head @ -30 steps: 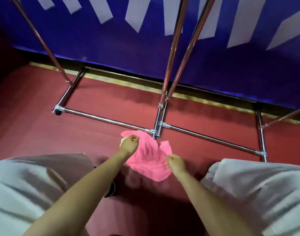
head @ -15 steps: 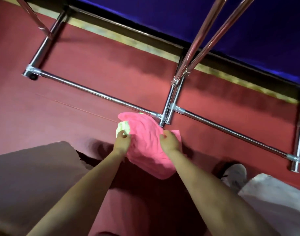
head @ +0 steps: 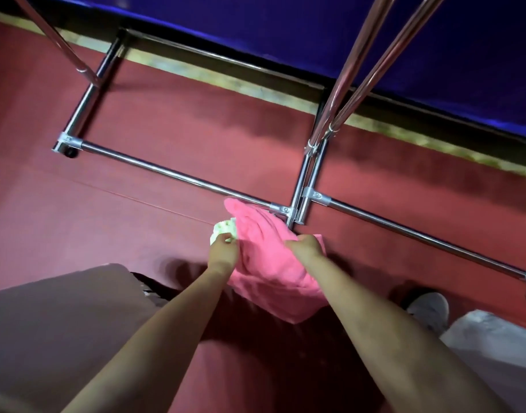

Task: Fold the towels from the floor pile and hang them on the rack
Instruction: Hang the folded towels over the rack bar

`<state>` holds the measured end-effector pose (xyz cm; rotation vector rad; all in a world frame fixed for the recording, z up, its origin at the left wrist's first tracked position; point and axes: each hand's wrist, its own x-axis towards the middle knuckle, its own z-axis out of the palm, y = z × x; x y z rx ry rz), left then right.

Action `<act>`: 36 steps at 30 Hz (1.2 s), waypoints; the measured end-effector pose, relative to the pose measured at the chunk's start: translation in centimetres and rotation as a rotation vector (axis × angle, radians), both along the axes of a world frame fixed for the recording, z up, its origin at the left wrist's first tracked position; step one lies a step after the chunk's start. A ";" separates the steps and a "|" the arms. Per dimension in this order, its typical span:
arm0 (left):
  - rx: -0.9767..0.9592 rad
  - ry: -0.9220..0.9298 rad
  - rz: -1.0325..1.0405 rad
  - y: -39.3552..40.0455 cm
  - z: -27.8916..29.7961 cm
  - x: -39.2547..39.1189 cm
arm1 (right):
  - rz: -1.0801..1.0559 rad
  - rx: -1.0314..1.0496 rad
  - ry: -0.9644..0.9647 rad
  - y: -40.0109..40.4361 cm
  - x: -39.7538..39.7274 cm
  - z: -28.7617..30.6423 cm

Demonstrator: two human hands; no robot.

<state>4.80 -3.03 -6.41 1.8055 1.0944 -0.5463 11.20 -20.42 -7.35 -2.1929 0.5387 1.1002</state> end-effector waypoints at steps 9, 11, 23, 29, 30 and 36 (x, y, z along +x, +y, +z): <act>-0.024 -0.321 -0.349 -3.0 13.5 2.7 | 0.640 0.018 -0.731 -1.9 -2.4 16.9; -0.006 -0.464 -0.411 -3.7 18.0 2.5 | 0.732 0.074 -0.869 -2.6 -3.3 21.2; -0.228 -0.619 -0.512 -10.2 31.2 -10.9 | 0.570 0.326 -1.003 -9.1 -13.9 34.4; -0.042 -0.672 -0.159 -8.7 29.3 -13.3 | 0.244 0.394 -0.937 -10.4 -15.7 34.1; -0.033 -0.696 -0.109 -8.1 29.6 -13.3 | 0.212 0.410 -0.931 -10.4 -15.8 34.2; 0.099 -0.873 -0.185 -7.2 31.5 -13.8 | 0.378 0.191 -0.865 -10.3 -16.7 33.4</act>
